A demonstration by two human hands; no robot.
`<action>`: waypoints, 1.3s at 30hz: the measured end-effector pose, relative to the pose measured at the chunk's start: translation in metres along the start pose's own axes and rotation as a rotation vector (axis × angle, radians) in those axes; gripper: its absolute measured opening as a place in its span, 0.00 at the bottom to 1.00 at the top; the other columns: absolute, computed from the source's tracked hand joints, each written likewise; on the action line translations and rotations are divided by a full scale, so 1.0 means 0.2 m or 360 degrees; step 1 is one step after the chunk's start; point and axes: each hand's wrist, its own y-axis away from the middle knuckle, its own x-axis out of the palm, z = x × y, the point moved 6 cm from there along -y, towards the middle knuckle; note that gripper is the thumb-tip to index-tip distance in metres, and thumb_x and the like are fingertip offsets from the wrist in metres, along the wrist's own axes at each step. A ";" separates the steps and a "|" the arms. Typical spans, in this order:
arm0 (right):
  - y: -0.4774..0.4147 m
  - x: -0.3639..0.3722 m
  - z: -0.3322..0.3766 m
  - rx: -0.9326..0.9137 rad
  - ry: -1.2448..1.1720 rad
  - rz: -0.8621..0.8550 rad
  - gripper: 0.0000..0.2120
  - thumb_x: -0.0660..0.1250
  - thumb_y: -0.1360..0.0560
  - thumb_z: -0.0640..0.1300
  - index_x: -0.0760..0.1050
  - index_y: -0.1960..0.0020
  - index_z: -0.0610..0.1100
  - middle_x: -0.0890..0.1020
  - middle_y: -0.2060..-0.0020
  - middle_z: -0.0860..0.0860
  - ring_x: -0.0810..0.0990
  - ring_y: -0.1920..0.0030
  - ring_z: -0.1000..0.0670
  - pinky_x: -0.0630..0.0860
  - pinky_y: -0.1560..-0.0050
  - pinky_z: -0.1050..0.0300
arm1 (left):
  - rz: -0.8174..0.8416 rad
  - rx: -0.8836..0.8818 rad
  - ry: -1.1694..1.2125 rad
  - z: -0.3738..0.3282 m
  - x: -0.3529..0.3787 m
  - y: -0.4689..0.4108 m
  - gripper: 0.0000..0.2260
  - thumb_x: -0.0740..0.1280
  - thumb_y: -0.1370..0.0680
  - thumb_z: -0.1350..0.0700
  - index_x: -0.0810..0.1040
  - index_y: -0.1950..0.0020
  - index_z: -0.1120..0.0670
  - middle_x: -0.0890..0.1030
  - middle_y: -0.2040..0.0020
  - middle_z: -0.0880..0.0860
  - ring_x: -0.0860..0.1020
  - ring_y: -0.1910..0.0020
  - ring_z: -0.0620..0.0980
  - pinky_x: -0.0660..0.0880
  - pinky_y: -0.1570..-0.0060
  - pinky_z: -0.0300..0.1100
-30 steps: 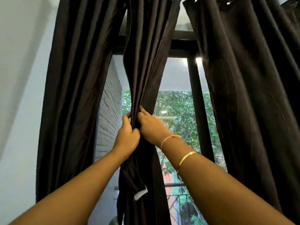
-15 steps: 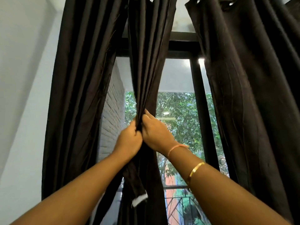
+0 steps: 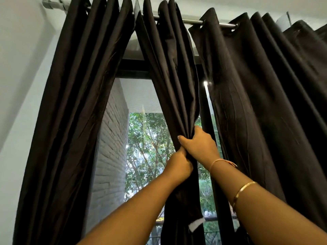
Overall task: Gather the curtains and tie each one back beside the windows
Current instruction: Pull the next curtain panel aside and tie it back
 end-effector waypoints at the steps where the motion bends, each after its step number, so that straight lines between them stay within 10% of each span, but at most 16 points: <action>1: -0.02 0.00 0.02 -0.0070 0.0154 0.0008 0.16 0.64 0.26 0.51 0.69 0.46 0.41 0.79 0.50 0.40 0.77 0.49 0.36 0.73 0.54 0.48 | 0.0023 -0.0002 0.0003 0.00 0.01 0.00 0.25 0.59 0.23 0.65 0.59 0.27 0.57 0.76 0.40 0.63 0.75 0.43 0.61 0.74 0.47 0.53; 4: -0.06 -0.04 0.03 -0.0198 0.0336 -0.0050 0.08 0.59 0.25 0.41 0.70 0.48 0.38 0.79 0.50 0.36 0.77 0.48 0.34 0.69 0.57 0.48 | 0.0140 -0.0005 -0.0003 -0.02 0.03 0.01 0.29 0.58 0.24 0.65 0.54 0.24 0.54 0.74 0.38 0.63 0.75 0.41 0.60 0.73 0.46 0.51; 11: -0.15 -0.39 -0.38 0.0671 -0.0455 -0.0687 0.16 0.59 0.25 0.37 0.70 0.40 0.32 0.74 0.40 0.33 0.72 0.39 0.32 0.70 0.42 0.46 | 0.0147 0.0066 -0.0193 -0.21 0.16 -0.04 0.36 0.60 0.26 0.61 0.47 0.23 0.47 0.74 0.38 0.60 0.75 0.44 0.60 0.74 0.50 0.47; 17: -0.01 -0.07 -0.31 0.0090 -0.0068 -0.0213 0.06 0.60 0.23 0.41 0.67 0.56 0.39 0.78 0.55 0.32 0.76 0.53 0.32 0.67 0.59 0.48 | 0.0402 -0.0043 -0.0064 -0.05 0.28 0.02 0.45 0.66 0.28 0.56 0.36 0.25 0.46 0.73 0.36 0.58 0.77 0.46 0.55 0.74 0.56 0.43; 25: 0.01 0.11 -0.09 -0.0221 0.0035 0.0107 0.07 0.59 0.21 0.43 0.63 0.54 0.40 0.77 0.56 0.37 0.76 0.54 0.36 0.64 0.61 0.52 | 0.0019 0.0093 0.0466 0.07 0.17 0.09 0.33 0.72 0.30 0.60 0.57 0.33 0.45 0.72 0.40 0.43 0.73 0.41 0.40 0.71 0.45 0.32; 29: 0.04 0.17 0.00 -0.0340 0.0077 0.0261 0.09 0.59 0.21 0.41 0.60 0.56 0.41 0.71 0.65 0.46 0.74 0.58 0.38 0.65 0.63 0.52 | -0.0269 0.0092 0.0216 0.10 0.13 0.13 0.32 0.69 0.28 0.62 0.58 0.27 0.58 0.72 0.35 0.52 0.75 0.40 0.51 0.73 0.47 0.34; 32: 0.06 0.19 0.10 -0.0436 0.0061 0.0288 0.08 0.59 0.21 0.40 0.60 0.56 0.41 0.76 0.58 0.39 0.74 0.57 0.38 0.63 0.63 0.53 | -0.0421 -0.0070 -0.0028 0.13 0.07 0.15 0.29 0.64 0.25 0.61 0.58 0.26 0.58 0.74 0.36 0.55 0.77 0.46 0.54 0.76 0.53 0.46; 36: 0.10 0.22 0.28 -0.0590 -0.0036 0.0231 0.12 0.59 0.22 0.39 0.58 0.60 0.44 0.77 0.58 0.36 0.72 0.62 0.39 0.57 0.67 0.53 | -0.0616 -0.0103 -0.0072 0.18 -0.03 0.22 0.29 0.65 0.25 0.61 0.56 0.27 0.60 0.73 0.61 0.41 0.73 0.68 0.40 0.71 0.71 0.34; 39: 0.11 0.23 0.29 -0.0551 -0.0077 0.0228 0.10 0.60 0.23 0.38 0.58 0.57 0.42 0.77 0.56 0.35 0.71 0.62 0.40 0.57 0.67 0.53 | -0.0625 -0.0066 -0.0106 0.19 -0.07 0.23 0.30 0.64 0.26 0.61 0.55 0.27 0.58 0.75 0.56 0.43 0.72 0.68 0.41 0.71 0.71 0.39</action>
